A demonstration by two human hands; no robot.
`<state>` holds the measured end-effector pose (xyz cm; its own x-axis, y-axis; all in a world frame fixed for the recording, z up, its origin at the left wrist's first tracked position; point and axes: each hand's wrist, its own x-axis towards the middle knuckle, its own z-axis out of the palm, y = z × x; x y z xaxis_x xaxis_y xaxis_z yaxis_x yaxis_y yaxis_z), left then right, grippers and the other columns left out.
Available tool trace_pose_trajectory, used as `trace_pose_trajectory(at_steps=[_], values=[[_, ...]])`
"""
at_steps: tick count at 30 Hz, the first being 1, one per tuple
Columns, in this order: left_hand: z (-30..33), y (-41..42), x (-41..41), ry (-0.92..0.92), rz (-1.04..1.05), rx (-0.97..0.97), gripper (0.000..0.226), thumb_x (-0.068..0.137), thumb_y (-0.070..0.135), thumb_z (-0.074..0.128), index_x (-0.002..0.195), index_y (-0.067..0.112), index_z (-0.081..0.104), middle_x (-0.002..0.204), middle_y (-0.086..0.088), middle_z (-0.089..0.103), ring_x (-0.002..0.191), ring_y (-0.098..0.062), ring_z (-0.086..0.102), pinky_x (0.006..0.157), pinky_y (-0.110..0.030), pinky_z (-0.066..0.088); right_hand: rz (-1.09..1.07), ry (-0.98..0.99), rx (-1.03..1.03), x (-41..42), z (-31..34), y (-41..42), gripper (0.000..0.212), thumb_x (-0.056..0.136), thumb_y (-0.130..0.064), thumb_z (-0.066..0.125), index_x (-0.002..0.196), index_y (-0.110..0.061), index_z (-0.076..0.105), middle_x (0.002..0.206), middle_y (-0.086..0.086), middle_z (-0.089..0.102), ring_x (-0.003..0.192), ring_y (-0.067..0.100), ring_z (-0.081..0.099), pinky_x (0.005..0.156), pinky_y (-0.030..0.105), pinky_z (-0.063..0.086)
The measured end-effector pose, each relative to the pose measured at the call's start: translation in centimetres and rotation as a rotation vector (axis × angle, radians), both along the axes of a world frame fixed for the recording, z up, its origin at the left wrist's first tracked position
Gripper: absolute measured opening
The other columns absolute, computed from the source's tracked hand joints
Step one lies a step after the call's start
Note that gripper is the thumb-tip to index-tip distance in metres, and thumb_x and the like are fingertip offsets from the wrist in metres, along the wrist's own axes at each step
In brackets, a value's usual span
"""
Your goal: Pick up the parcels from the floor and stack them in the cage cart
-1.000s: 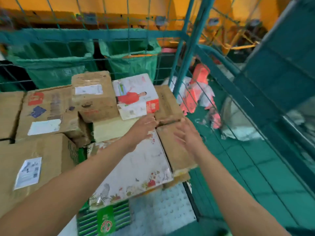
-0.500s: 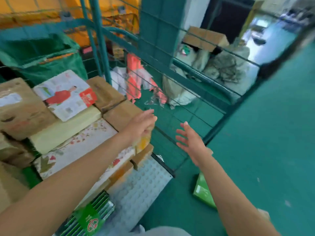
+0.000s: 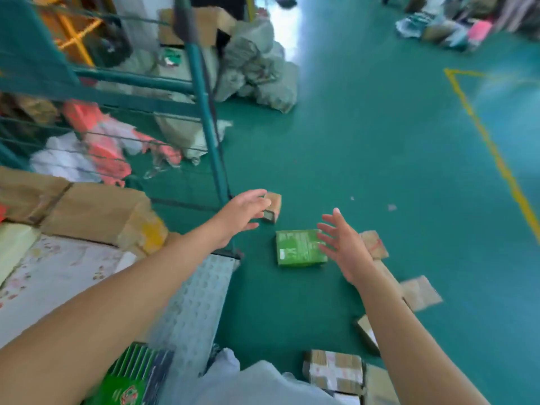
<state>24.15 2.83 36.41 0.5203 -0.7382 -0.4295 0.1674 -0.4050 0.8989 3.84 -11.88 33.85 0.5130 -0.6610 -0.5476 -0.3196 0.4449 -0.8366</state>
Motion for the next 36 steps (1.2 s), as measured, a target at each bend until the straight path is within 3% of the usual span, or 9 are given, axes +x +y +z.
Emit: trace_pose_trajectory(at_steps=[4, 11, 16, 24, 30, 36], values=[[0.7, -5.6, -4.9, -0.033, -0.159, -0.007, 0.042, 0.103, 0.034, 0.059, 0.144, 0.025, 0.052, 0.124, 0.008, 0.061, 0.113, -0.015, 0.063, 0.1, -0.035, 0.053, -0.173, -0.004, -0.024, -7.8, 0.6, -2.4, 0.048, 0.106, -0.055, 0.045, 0.134, -0.02, 0.061, 0.13, 0.003, 0.066, 0.122, 0.023, 0.062, 0.11, 0.044, 0.048], [0.7, -14.2, -13.5, -0.087, -0.437, 0.028, 0.043, 0.1, 0.046, 0.06, 0.141, 0.037, 0.051, 0.133, 0.014, 0.058, 0.117, -0.01, 0.063, 0.097, -0.032, 0.055, -0.458, -0.021, -0.005, -20.2, 0.6, -5.1, 0.042, 0.107, -0.053, 0.043, 0.121, -0.02, 0.064, 0.123, 0.003, 0.068, 0.115, 0.022, 0.064, 0.107, 0.042, 0.049], [-0.3, -20.5, -19.3, -0.092, -0.649, 0.064, 0.043, 0.102, 0.042, 0.06, 0.143, 0.034, 0.05, 0.131, 0.014, 0.057, 0.119, -0.013, 0.06, 0.104, -0.037, 0.051, -0.67, -0.003, 0.019, -27.4, -1.3, -5.9, 0.05, 0.107, -0.055, 0.042, 0.134, -0.017, 0.06, 0.129, 0.005, 0.065, 0.119, 0.025, 0.063, 0.106, 0.043, 0.049], [-4.0, -31.3, -25.5, -0.081, -0.934, 0.135, 0.049, 0.101, 0.041, 0.061, 0.147, 0.028, 0.049, 0.132, 0.006, 0.062, 0.118, -0.017, 0.061, 0.102, -0.036, 0.052, -0.966, 0.081, 0.11, -33.4, -4.4, -7.2, 0.046, 0.107, -0.054, 0.042, 0.131, -0.02, 0.06, 0.129, 0.003, 0.064, 0.122, 0.025, 0.06, 0.102, 0.04, 0.049], [-7.4, -40.5, -28.4, -0.078, -1.165, 0.206, 0.05, 0.101, 0.04, 0.062, 0.148, 0.027, 0.049, 0.139, 0.0, 0.058, 0.123, -0.02, 0.06, 0.111, -0.042, 0.047, -1.174, 0.154, 0.162, -34.6, -6.7, -9.3, 0.051, 0.108, -0.053, 0.039, 0.141, -0.018, 0.056, 0.133, 0.003, 0.062, 0.124, 0.025, 0.058, 0.112, 0.047, 0.045], [-8.7, -49.1, -33.9, -0.126, -1.447, 0.2, 0.048, 0.102, 0.04, 0.061, 0.146, 0.027, 0.049, 0.137, 0.002, 0.058, 0.122, -0.021, 0.059, 0.101, -0.037, 0.05, -1.411, 0.184, 0.236, -35.2, -7.5, -8.7, 0.051, 0.108, -0.054, 0.039, 0.141, -0.018, 0.055, 0.136, 0.004, 0.061, 0.123, 0.023, 0.058, 0.108, 0.043, 0.047]])
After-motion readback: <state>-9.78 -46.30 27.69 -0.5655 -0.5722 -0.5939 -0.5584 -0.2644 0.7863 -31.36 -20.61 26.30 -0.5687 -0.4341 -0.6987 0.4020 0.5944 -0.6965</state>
